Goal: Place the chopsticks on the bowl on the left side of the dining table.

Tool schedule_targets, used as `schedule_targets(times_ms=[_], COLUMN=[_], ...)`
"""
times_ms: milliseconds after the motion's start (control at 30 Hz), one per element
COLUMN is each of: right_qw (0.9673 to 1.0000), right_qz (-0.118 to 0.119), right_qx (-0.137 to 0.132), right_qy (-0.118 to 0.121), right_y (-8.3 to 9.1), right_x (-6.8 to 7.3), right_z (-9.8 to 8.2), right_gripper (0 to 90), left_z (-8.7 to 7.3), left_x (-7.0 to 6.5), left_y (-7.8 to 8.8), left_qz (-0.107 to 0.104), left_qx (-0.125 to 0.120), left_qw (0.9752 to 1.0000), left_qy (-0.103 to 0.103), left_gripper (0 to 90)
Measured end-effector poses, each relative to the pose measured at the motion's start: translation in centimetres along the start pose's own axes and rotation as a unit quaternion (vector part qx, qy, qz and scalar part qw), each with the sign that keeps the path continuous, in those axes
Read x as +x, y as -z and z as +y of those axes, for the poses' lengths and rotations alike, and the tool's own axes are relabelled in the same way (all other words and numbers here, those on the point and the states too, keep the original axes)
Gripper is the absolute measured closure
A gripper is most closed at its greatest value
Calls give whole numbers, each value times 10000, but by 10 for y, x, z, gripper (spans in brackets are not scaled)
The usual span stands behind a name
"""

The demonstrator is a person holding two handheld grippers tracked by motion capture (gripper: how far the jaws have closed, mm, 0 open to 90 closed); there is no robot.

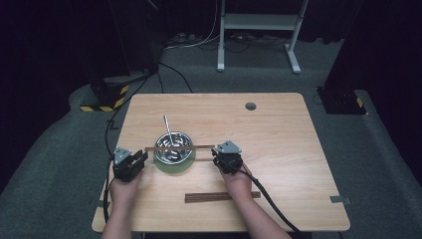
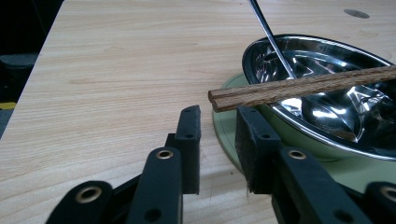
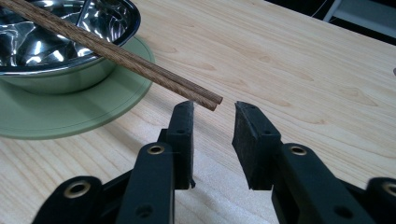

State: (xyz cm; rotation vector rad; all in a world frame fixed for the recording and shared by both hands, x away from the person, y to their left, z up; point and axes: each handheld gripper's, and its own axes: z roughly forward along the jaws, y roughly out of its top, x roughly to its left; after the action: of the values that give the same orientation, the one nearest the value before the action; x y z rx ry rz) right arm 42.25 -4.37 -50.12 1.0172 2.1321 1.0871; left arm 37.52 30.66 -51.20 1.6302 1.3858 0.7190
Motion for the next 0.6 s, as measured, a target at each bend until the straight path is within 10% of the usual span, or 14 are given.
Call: schedule_targets(times_ms=[600], right_qw=[9997], right_qz=[-60], right_qx=[-210], right_qy=[85], right_y=[31], right_x=[-18], right_z=[-7], right_gripper=[478], left_z=[-9], left_x=[-26], left_y=[23], left_qz=[-84], left_qx=[141], left_qw=[9995], left_qy=[-282], left_gripper=[501])
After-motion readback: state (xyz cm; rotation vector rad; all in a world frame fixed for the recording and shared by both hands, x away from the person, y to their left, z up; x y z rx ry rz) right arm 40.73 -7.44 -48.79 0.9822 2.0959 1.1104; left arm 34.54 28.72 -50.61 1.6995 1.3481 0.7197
